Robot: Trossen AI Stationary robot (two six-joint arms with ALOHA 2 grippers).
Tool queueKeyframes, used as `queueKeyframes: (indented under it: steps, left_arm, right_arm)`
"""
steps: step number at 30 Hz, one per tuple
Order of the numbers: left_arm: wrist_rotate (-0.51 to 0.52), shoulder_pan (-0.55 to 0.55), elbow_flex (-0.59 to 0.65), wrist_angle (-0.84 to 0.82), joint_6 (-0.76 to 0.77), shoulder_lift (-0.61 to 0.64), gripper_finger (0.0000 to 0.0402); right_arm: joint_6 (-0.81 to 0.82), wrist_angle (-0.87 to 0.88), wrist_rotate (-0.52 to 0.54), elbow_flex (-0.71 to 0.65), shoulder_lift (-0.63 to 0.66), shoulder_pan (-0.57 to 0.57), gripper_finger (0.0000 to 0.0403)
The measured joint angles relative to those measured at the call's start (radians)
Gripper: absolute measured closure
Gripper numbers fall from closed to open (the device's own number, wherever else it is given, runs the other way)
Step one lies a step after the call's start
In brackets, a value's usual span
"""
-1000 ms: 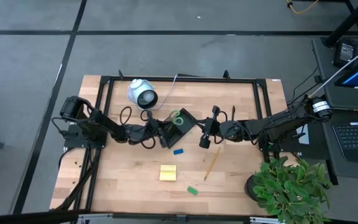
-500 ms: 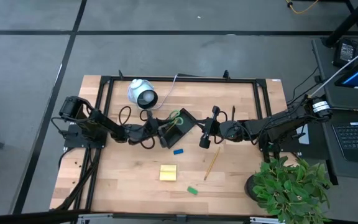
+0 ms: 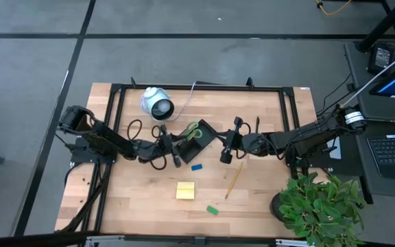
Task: Pick and place office supplies into organizer
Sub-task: Put the gold binder clip into the black desk organizer
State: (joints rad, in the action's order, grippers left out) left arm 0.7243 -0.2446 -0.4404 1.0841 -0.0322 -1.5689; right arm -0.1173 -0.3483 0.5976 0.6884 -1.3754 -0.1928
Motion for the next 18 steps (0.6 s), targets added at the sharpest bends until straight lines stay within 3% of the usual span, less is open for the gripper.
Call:
queueKeyframes:
  steps: [7,18]
  left_arm:
    - [0.118,-0.080,0.000,-0.258,-0.012,0.190,0.0303]
    - [0.128,-0.160,0.000,-0.489,0.030,0.359,0.0303]
  right_arm:
    - [0.000,0.009,0.000,0.000,0.000,0.000,0.0395]
    - [0.000,-0.014,-0.001,0.000,0.000,0.000,0.0395]
